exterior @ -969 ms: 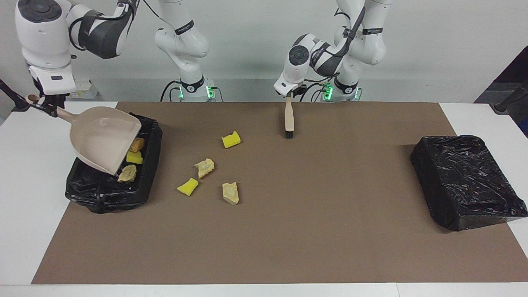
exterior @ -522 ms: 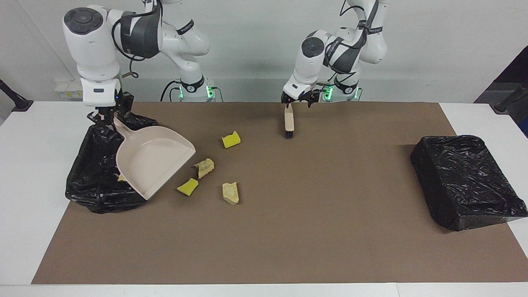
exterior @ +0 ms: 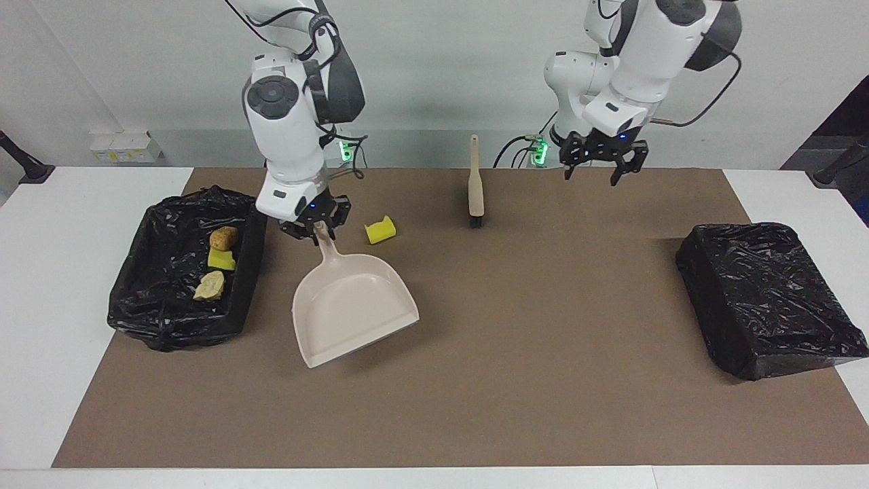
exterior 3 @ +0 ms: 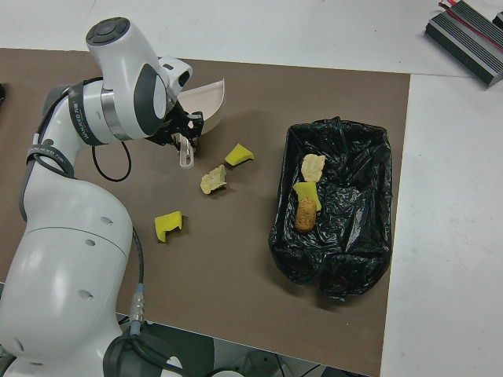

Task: Sweep and dump trash in bin

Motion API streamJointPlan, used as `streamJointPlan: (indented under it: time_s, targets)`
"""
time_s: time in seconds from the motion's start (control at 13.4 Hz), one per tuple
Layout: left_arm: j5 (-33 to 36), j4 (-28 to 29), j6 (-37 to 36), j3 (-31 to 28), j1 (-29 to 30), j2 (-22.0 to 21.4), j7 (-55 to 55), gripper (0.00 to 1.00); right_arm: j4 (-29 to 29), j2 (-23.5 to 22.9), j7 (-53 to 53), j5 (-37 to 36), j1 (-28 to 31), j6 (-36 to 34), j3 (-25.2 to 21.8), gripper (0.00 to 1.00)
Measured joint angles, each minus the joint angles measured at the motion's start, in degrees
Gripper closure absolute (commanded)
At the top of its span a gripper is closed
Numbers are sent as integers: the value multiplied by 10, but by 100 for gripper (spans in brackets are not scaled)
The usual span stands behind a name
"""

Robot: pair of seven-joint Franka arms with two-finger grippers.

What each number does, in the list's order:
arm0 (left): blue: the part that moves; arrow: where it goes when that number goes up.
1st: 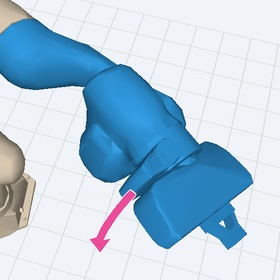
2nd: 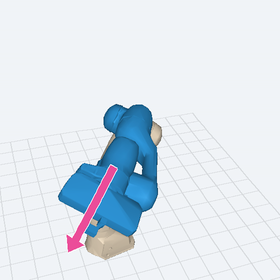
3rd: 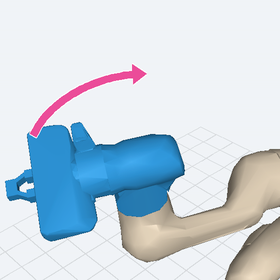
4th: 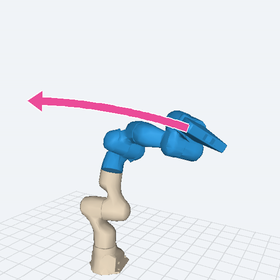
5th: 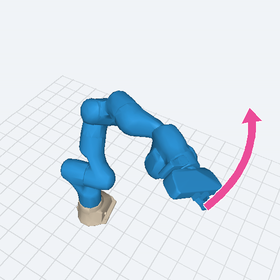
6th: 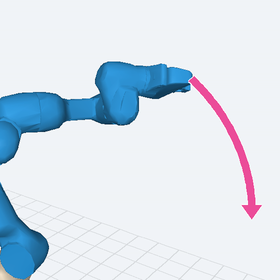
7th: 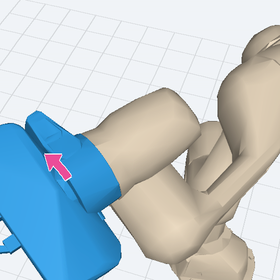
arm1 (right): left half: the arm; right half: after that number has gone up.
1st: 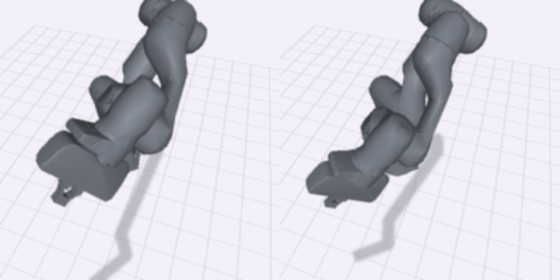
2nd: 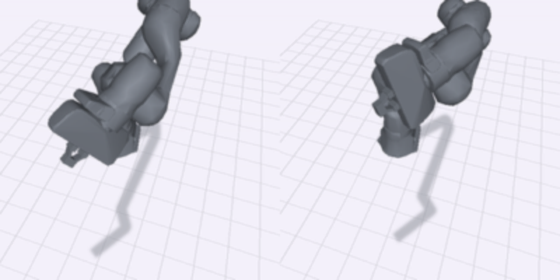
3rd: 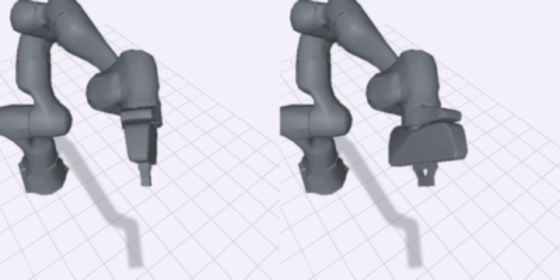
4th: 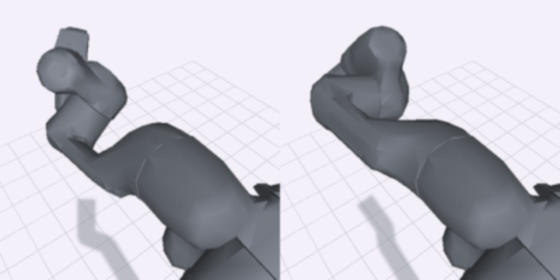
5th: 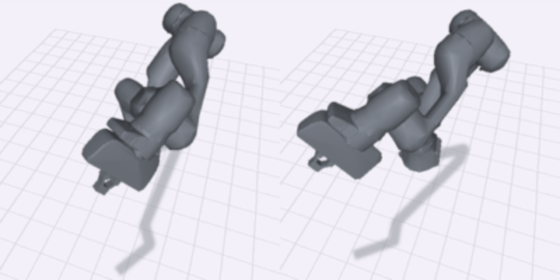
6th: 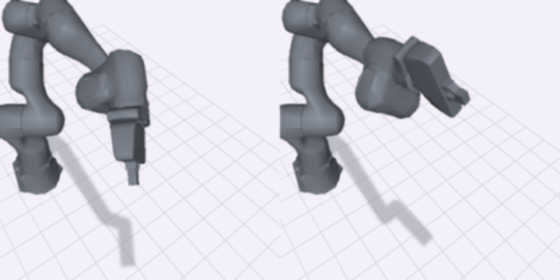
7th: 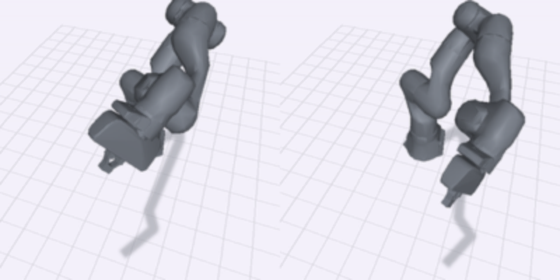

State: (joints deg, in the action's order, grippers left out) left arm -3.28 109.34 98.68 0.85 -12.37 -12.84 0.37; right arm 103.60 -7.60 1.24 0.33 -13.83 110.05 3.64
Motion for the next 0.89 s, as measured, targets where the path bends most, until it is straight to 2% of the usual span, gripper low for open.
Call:
streamJointPlan:
  time_s: [0.22, 0.52, 0.75, 0.89]
  targets:
    - [23, -73, -44, -1, 56, 20, 85, 0, -7, -43, -126, 21, -63, 54, 0, 100]
    - [32, -184, -109, 6, 57, 89, 90, 0, -98, -134, -299, 21, -148, 64, -1, 100]
    - [31, -209, -117, 7, 57, 111, 90, 0, -173, -207, -401, 18, -204, 65, -3, 100]
    - [31, -212, -119, 7, 57, 111, 89, 0, -193, -232, -424, 16, -223, 65, -3, 100]
